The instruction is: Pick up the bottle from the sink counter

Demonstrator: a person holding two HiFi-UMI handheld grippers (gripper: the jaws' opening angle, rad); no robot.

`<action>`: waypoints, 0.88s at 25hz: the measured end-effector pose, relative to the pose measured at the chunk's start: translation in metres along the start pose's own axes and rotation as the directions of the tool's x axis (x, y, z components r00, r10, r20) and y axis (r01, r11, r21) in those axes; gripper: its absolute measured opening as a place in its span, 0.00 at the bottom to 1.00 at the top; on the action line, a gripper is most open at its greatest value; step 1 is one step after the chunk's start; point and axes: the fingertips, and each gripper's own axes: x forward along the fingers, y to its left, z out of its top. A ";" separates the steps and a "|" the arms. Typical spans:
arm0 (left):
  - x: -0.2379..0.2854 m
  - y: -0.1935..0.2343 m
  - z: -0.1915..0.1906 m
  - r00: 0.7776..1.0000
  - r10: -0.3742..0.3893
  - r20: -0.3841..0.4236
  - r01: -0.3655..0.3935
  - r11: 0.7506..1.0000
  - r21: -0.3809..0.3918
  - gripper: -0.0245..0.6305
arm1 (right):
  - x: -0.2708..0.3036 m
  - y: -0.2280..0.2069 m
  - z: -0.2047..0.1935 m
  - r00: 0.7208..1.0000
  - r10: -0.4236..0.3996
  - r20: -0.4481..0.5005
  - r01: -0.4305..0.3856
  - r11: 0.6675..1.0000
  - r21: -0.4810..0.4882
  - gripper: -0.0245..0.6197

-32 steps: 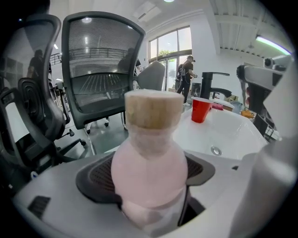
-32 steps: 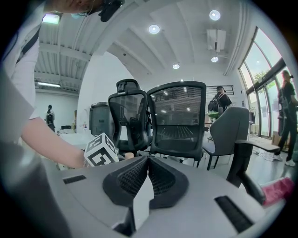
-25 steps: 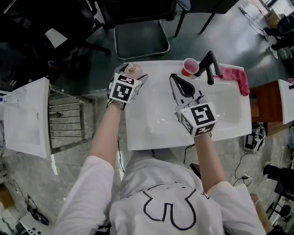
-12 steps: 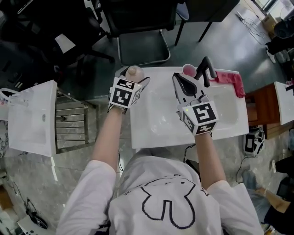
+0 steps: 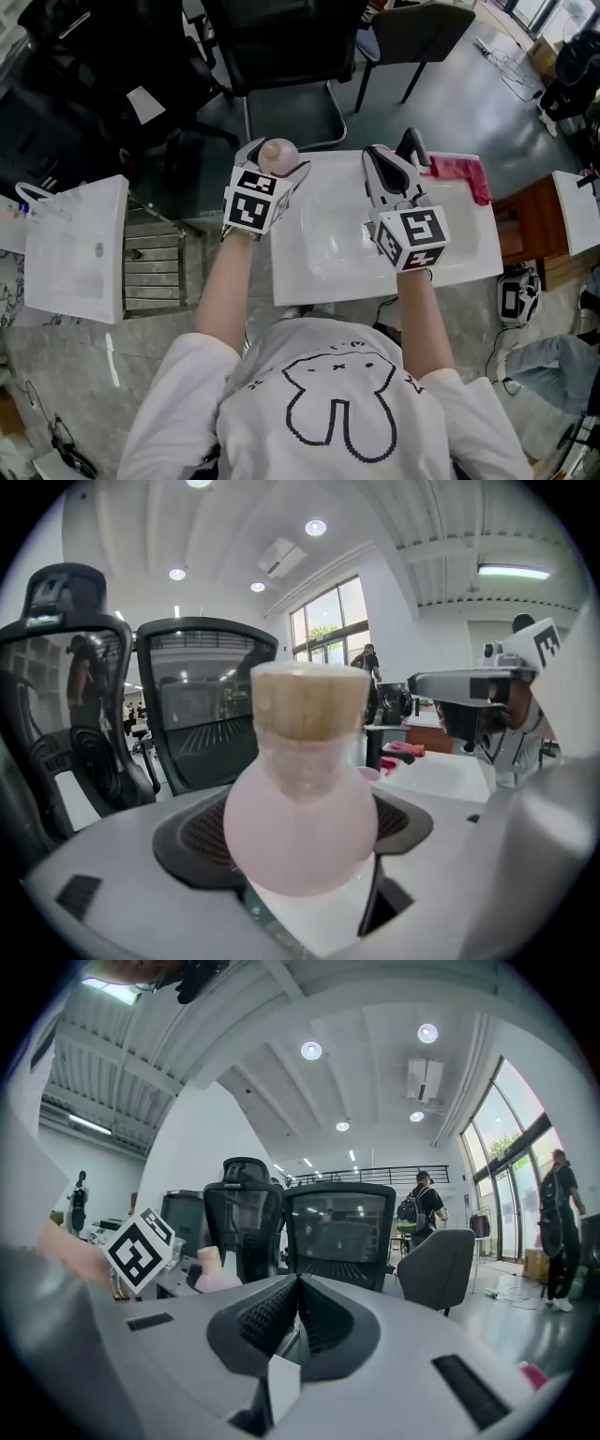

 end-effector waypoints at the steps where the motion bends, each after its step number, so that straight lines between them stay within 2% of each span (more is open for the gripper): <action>1: -0.003 -0.002 0.007 1.000 0.000 0.017 0.000 1.000 0.008 0.65 | -0.001 -0.003 0.004 1.000 -0.011 0.006 0.011 1.000 0.001 0.08; 6: -0.019 -0.007 0.041 0.995 0.001 0.103 -0.006 0.999 0.040 0.65 | -0.005 -0.013 0.024 0.998 -0.048 0.044 0.049 0.999 -0.012 0.08; 13: -0.044 -0.010 0.074 0.984 0.021 0.174 -0.035 0.996 0.080 0.65 | -0.013 -0.021 0.048 0.994 -0.070 0.086 0.076 0.995 -0.061 0.08; 18: -0.066 -0.004 0.096 0.971 0.041 0.238 -0.070 0.991 0.116 0.65 | -0.017 -0.023 0.066 0.989 -0.088 0.116 0.099 0.991 -0.093 0.08; 22: -0.086 0.005 0.112 0.951 0.076 0.299 -0.117 0.986 0.122 0.65 | -0.020 -0.023 0.077 0.985 -0.106 0.137 0.121 0.986 -0.111 0.08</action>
